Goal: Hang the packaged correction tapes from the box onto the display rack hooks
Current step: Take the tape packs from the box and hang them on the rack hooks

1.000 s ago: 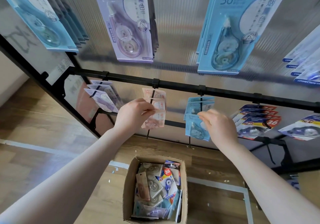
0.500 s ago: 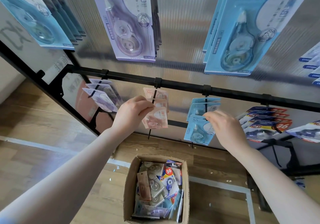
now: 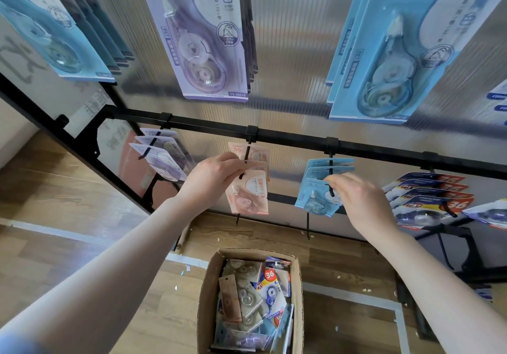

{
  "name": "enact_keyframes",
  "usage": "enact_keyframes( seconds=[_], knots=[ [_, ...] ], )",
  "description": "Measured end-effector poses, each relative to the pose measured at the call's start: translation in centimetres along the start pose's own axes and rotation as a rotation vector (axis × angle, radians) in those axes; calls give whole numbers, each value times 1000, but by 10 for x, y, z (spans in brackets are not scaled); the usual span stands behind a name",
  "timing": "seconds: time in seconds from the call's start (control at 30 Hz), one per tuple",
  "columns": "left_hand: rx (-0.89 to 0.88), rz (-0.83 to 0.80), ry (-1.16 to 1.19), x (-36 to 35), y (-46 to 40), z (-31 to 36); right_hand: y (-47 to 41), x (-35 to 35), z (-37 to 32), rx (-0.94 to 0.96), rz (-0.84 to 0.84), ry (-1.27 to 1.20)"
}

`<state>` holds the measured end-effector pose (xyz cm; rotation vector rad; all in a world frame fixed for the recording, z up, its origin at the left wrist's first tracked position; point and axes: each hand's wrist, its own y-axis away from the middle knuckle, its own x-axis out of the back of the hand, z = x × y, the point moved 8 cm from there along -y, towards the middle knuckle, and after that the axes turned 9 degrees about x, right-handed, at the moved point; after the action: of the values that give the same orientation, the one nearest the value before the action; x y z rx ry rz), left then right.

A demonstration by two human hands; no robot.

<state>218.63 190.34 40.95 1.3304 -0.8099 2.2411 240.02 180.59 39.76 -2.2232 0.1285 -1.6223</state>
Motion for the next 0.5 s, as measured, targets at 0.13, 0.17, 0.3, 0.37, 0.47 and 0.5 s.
enact_keyframes(
  seconds=[0.13, 0.17, 0.3, 0.37, 0.47, 0.5],
  knots=[
    [-13, 15, -17, -3, -3, 0, -4, 0, 5, -14, 5, 16],
    [-8, 16, -19, -5, -3, -1, -5, -1, 6, -10, 0, 24],
    [-4, 21, -31, -9, -3, -1, -6, -2, 9, -4, 5, 33],
    [2, 21, -48, -10, -6, 1, -6, 0, 11, -20, 23, 29],
    [7, 42, -73, -6, -8, 3, -9, -1, 12, -42, 28, 35],
    [14, 48, -77, -4, -8, 3, -10, -2, 11, -50, 25, 38]
  ],
)
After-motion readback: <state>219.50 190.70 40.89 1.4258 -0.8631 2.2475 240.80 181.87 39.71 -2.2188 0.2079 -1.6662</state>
